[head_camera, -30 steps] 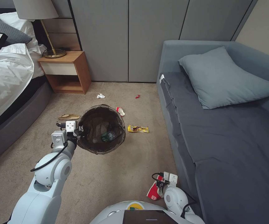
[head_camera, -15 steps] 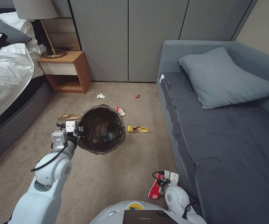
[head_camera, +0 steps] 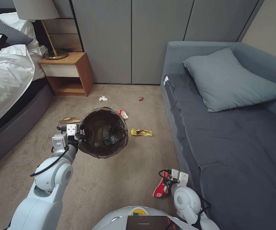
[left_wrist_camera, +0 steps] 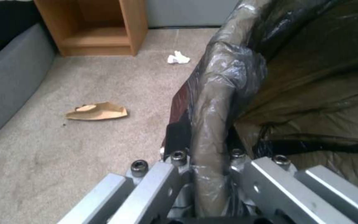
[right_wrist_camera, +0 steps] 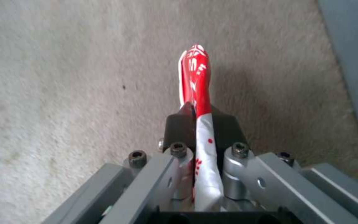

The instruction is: Pick up the trash bin, then pick up the garbage from the floor and place it into the trash bin.

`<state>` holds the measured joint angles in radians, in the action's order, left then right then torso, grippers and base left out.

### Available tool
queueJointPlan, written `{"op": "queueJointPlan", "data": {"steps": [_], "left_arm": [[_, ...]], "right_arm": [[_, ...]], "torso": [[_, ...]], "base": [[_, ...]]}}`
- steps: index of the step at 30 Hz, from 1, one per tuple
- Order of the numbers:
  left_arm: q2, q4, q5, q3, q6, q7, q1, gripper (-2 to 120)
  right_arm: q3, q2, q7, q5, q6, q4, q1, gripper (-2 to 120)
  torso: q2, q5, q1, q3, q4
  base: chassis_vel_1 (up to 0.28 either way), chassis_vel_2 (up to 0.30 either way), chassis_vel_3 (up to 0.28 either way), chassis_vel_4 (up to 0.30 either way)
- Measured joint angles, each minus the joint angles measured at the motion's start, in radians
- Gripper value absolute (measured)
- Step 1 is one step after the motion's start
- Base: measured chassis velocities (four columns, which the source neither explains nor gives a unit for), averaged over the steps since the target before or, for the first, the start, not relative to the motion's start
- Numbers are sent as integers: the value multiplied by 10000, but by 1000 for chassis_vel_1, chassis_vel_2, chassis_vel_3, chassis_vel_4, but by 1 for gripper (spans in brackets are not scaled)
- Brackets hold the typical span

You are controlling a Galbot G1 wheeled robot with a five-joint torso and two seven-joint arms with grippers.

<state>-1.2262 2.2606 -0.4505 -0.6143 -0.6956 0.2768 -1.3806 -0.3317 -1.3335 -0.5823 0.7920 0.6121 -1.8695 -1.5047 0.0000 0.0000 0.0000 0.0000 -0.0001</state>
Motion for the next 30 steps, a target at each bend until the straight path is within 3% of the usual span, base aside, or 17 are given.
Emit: {"op": "queueJointPlan", "data": {"steps": [9,17,20,22,24,28,30], "left_arm": [[12,55,0,-11,-59,8,0,0],[58,147,-18,-3,-220,53,-39,0],[96,195,-18,-16,-314,58,-51,0],[100,210,-18,-16,-334,58,-52,0],[108,222,-14,0,-373,59,-66,0],[126,232,-7,25,-395,53,-104,0],[126,232,-7,26,-395,53,-105,0]], "right_arm": [[-528,379,-201,673,174,-1168,-26,2],[-1298,1317,-594,1888,581,-3218,252,2],[-1823,2550,-883,2960,871,-4287,594,2],[-1975,2903,-946,3312,934,-4536,716,2],[-2375,3788,-1196,4480,1010,-5198,1178,2],[-2682,4677,-1294,5615,1026,-5780,2075,2],[-2687,4717,-1297,5675,1026,-5803,2140,2]], "torso": [[0,0,0,0,0],[0,2,0,0,1],[0,3,0,0,1],[0,0,0,0,-1],[0,1,0,0,0],[0,0,0,0,0],[0,0,0,0,0]], "base": [[0,0,0,0],[0,0,0,0],[0,0,0,0],[0,0,0,0],[0,0,0,0],[0,0,0,0],[0,0,0,0]]}}
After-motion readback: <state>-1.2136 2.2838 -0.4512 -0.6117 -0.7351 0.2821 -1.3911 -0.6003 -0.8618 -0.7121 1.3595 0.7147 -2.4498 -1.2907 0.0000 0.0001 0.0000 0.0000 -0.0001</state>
